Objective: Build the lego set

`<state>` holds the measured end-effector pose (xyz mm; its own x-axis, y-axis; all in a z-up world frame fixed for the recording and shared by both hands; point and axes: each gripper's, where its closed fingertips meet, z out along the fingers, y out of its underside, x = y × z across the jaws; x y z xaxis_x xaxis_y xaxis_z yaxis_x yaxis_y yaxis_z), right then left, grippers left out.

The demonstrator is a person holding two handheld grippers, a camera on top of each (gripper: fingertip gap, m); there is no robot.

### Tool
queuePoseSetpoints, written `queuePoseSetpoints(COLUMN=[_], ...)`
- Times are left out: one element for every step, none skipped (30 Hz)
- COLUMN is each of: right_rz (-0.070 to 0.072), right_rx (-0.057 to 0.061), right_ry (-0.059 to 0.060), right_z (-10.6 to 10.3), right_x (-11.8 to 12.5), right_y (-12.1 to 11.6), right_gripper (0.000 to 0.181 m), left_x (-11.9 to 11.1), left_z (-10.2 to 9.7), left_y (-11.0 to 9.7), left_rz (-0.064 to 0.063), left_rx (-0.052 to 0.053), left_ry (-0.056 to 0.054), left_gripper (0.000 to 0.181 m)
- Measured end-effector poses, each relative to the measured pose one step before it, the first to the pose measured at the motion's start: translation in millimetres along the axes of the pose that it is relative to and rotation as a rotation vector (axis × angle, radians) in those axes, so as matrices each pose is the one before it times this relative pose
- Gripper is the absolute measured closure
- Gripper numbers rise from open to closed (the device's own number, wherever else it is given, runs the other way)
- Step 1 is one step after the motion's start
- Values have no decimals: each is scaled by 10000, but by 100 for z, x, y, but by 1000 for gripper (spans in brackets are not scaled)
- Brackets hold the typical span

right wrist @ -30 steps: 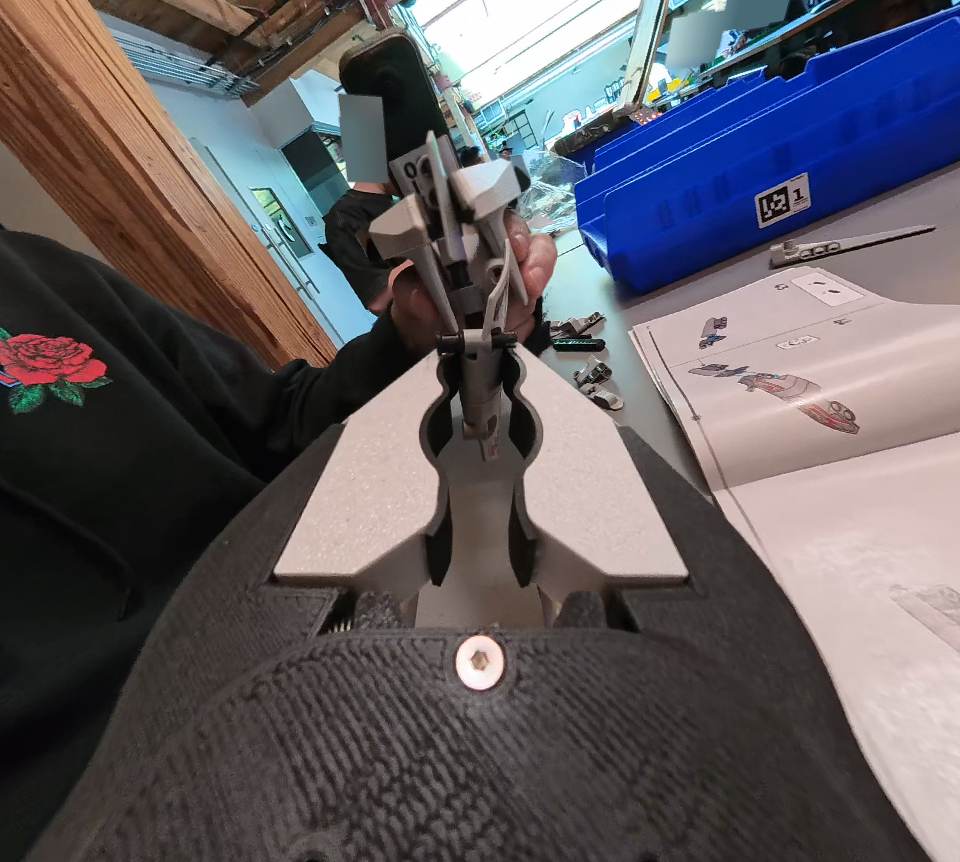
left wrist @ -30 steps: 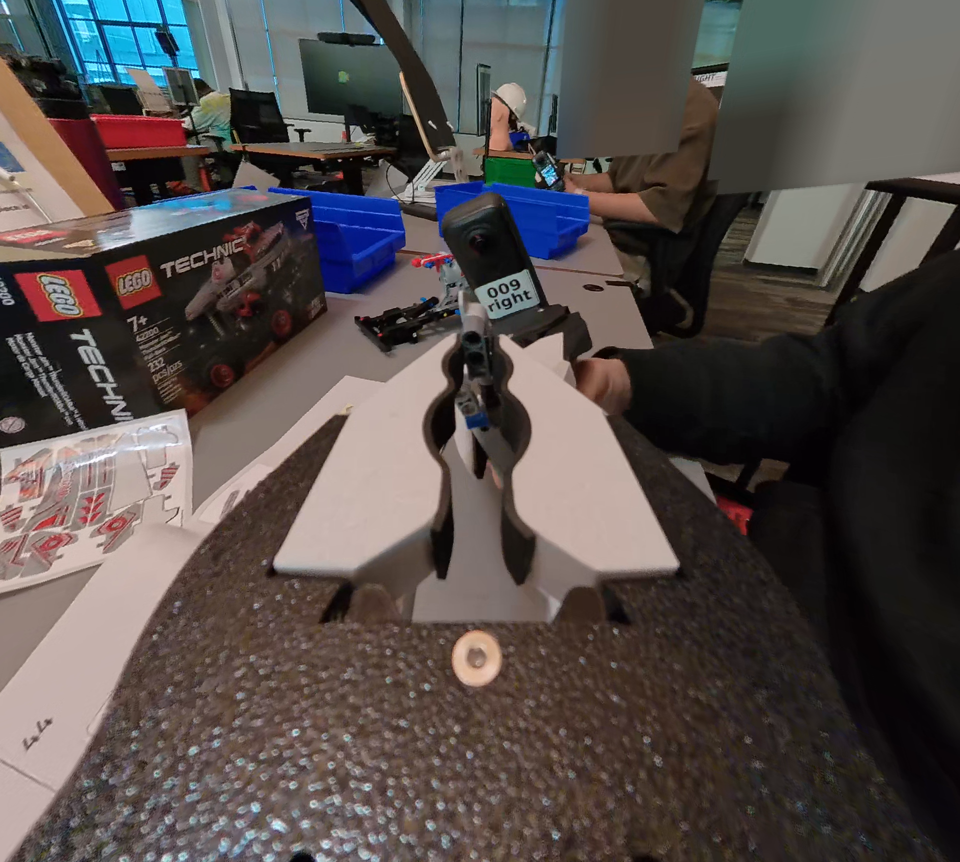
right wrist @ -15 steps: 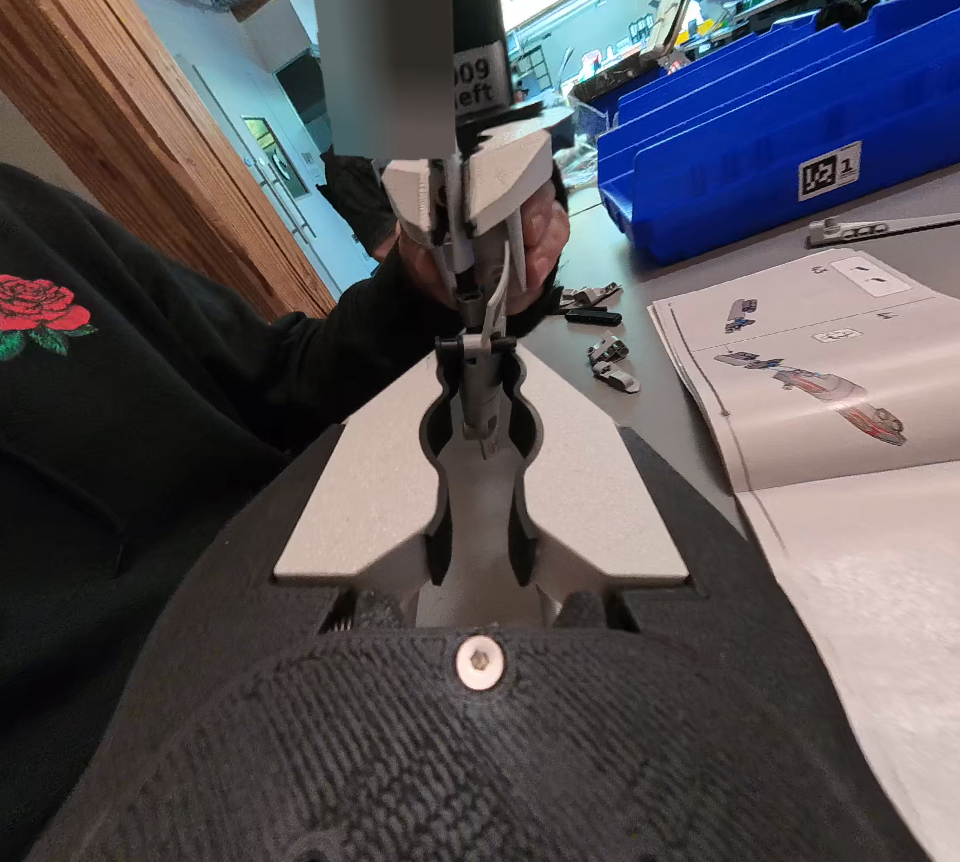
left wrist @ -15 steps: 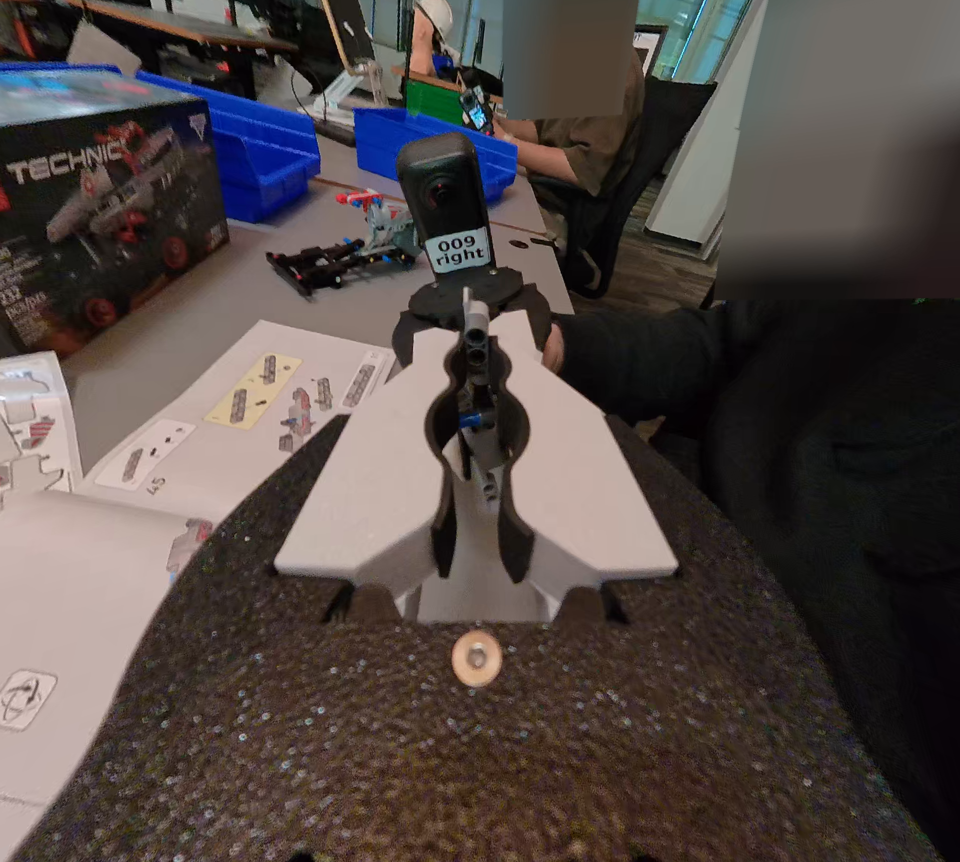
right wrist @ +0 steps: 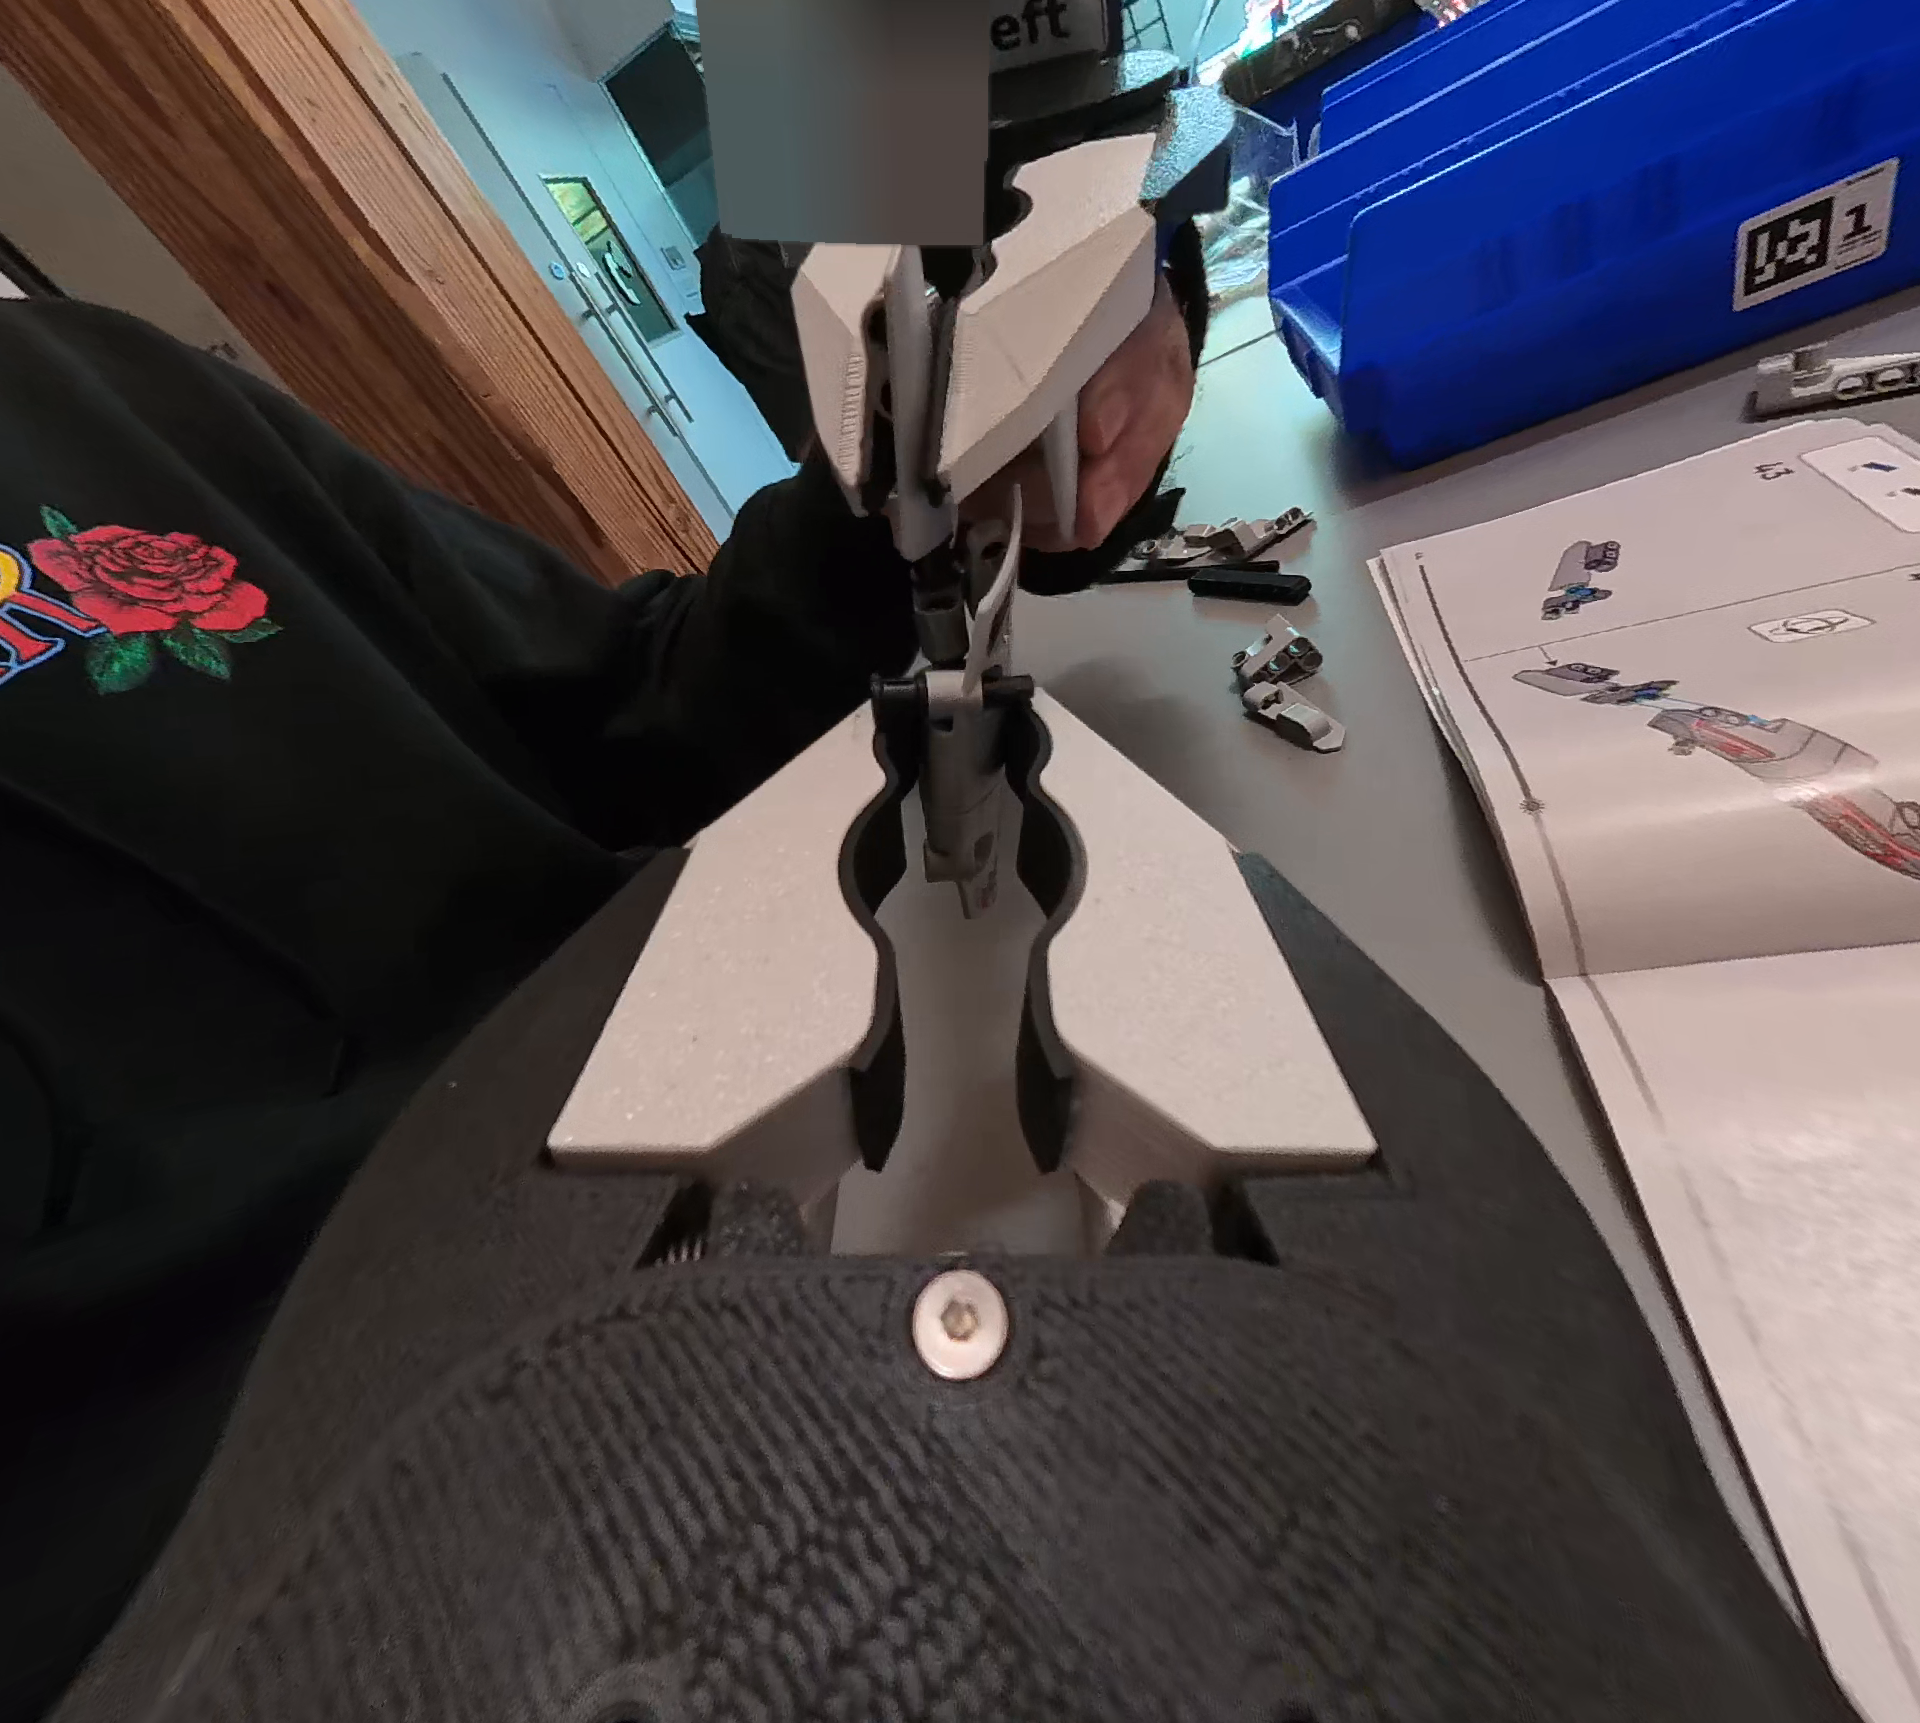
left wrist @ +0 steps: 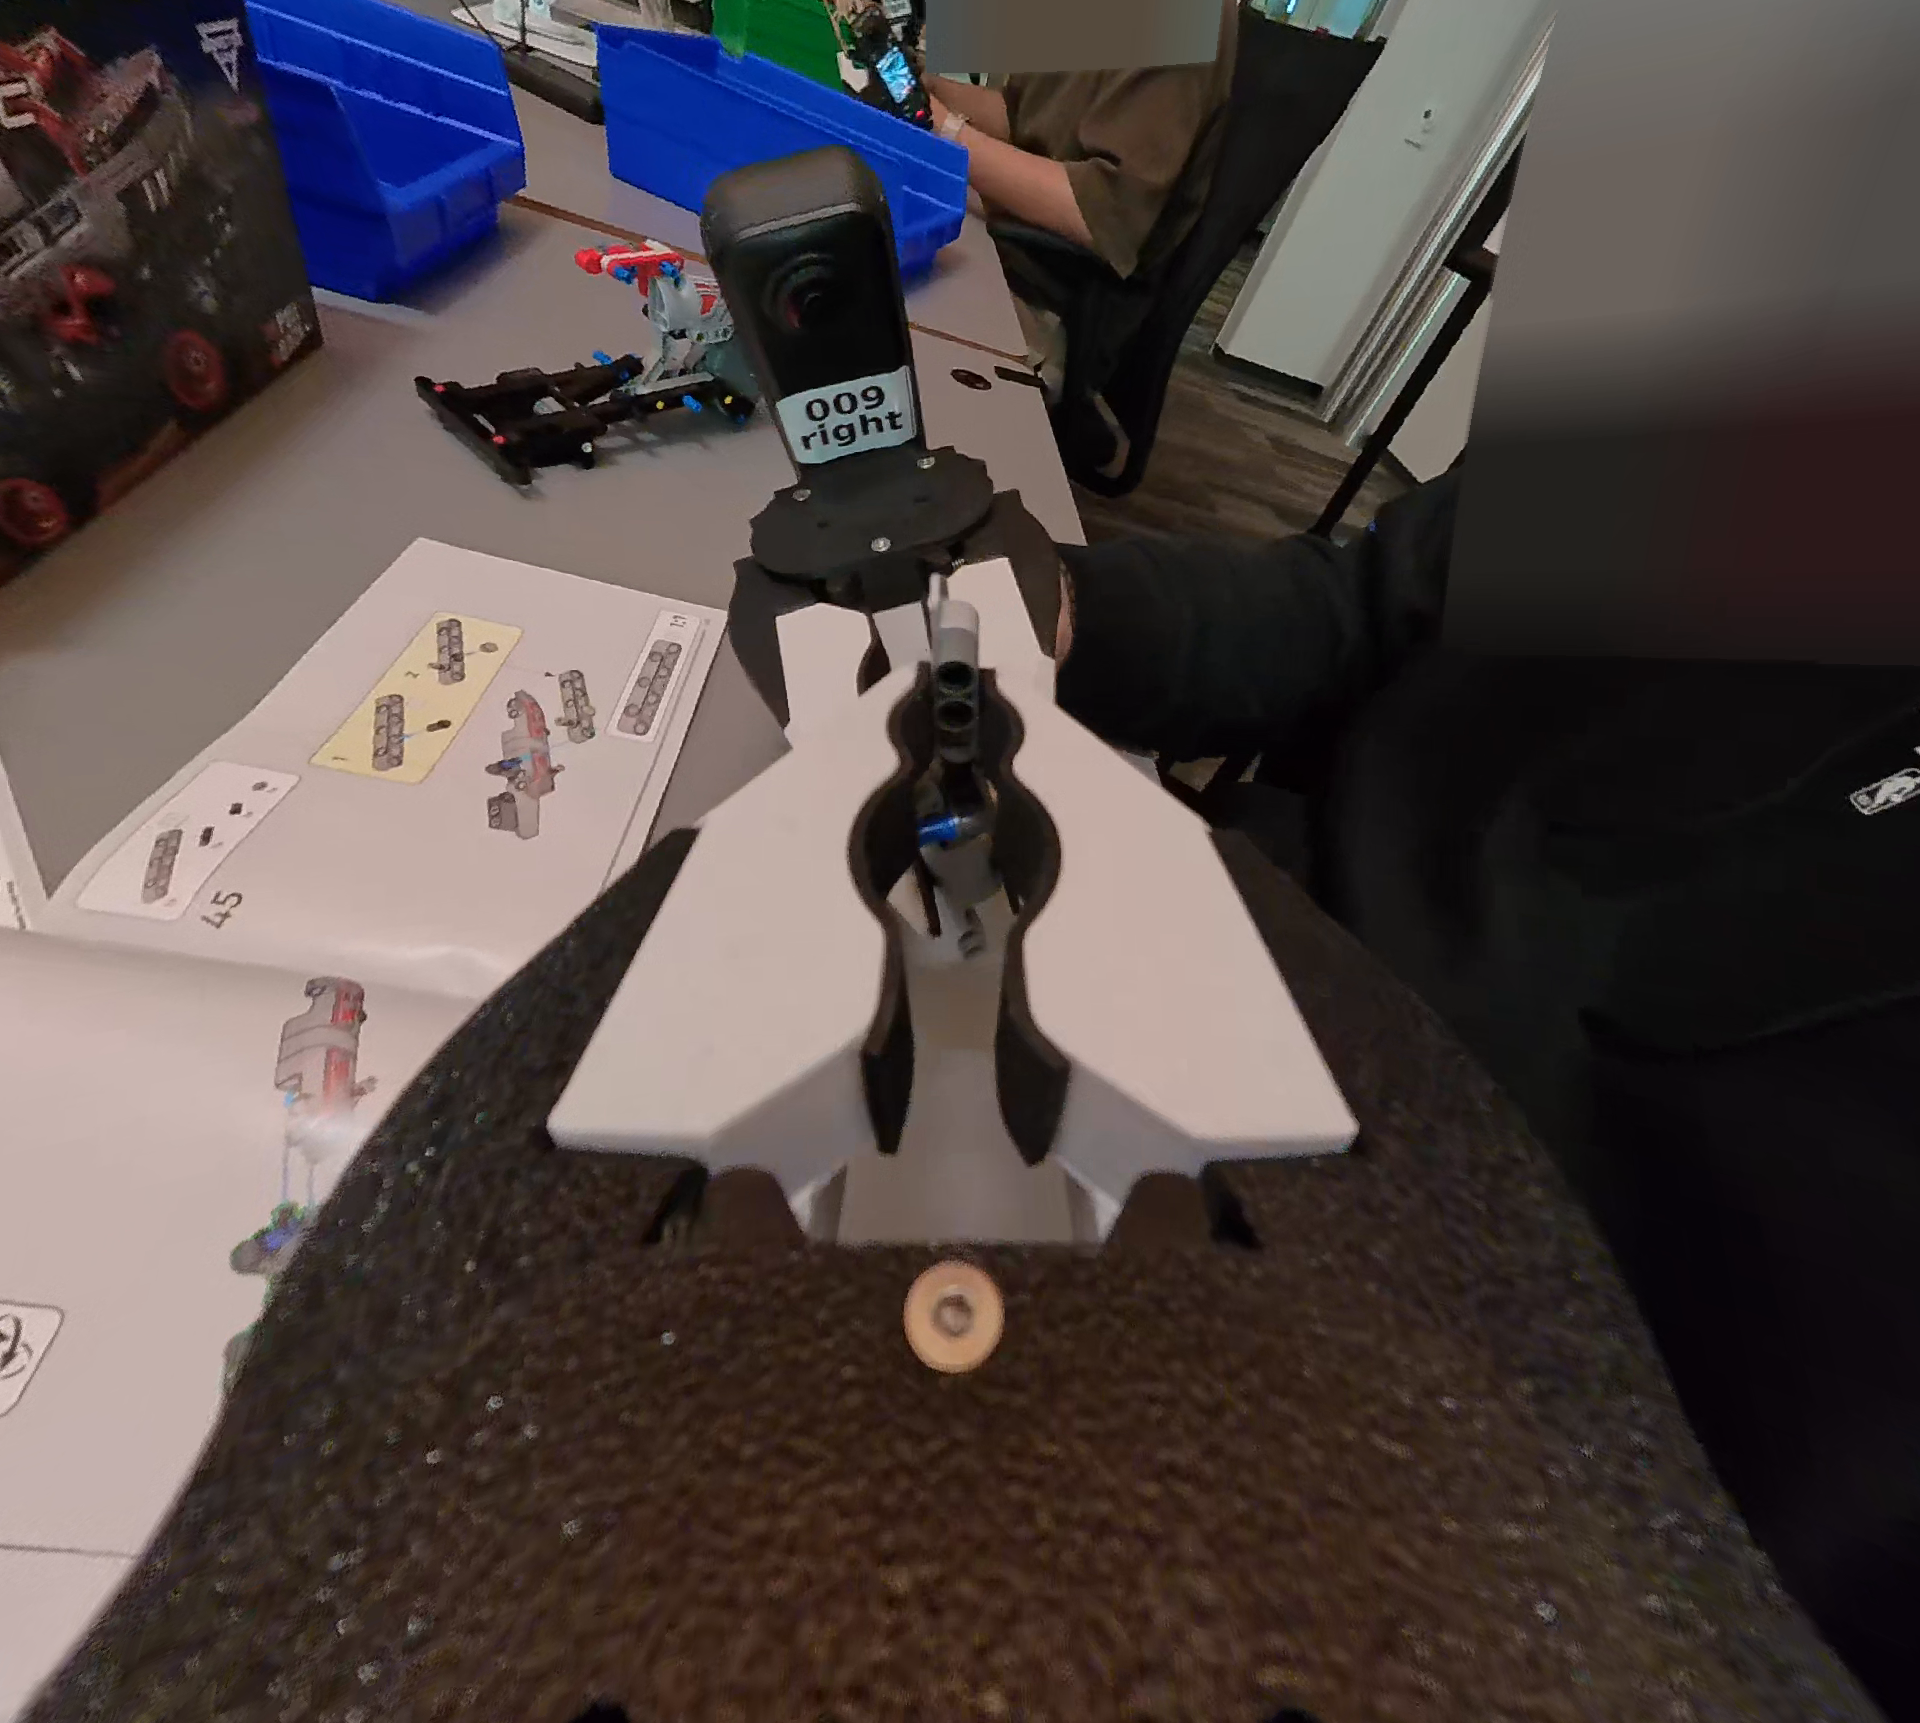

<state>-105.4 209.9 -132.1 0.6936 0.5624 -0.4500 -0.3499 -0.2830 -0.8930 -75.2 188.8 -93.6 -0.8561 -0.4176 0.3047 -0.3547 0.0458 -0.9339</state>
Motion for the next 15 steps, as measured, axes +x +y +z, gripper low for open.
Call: queuePoseSetpoints(right_rz=[15,37,11,-4,7,-3,-22,-50,-8,21,19,29,-18,-48,-23], right_rx=[9,38,31,60,36,-8,-7,-25,-14,49,80,67,54,23,-24], right_ry=[69,48,-13,20,-33,-92,53,33,44,54,-60,37,175,169,214], right_z=[-7,-39,-19,-52,-37,-6,12,31,16,-49,-91,-84,-50,-14,35], right_x=[104,99,-4,26,-33,-127,47,-5,47,91,-61,77,201,167,249], right_y=[-11,-48,-43,-71,-49,12,9,34,19,-62,-97,-87,-71,-26,33], right_gripper=[167,167,167,167,167,167,167,167,167,167,167,167,167,167,167], left_x=[-90,0,58,19,65,19,44,-96,-108,-71,-89,-220,-295,-238,-269], left_z=[-29,-12,32,117,115,57,-24,-80,-64,10,48,19,-39,-17,8], left_y=[8,-31,-89,-79,-70,-17,39,49,-15,-124,-132,-87,-62,-12,-9], left_rz=[-115,-189,-244,-211,-64,46,101,-78,-157,-182,-226,-178,-160,-113,-63], left_rx=[30,60,85,82,58,6,-24,8,105,217,225,177,122,64,53], left_ry=[-67,40,100,39,29,-19,18,-17,-4,15,9,-102,-184,-199,-261], left_gripper=[176,176,176,176,175,176,175,175,175,175,175,175,175,175,175])
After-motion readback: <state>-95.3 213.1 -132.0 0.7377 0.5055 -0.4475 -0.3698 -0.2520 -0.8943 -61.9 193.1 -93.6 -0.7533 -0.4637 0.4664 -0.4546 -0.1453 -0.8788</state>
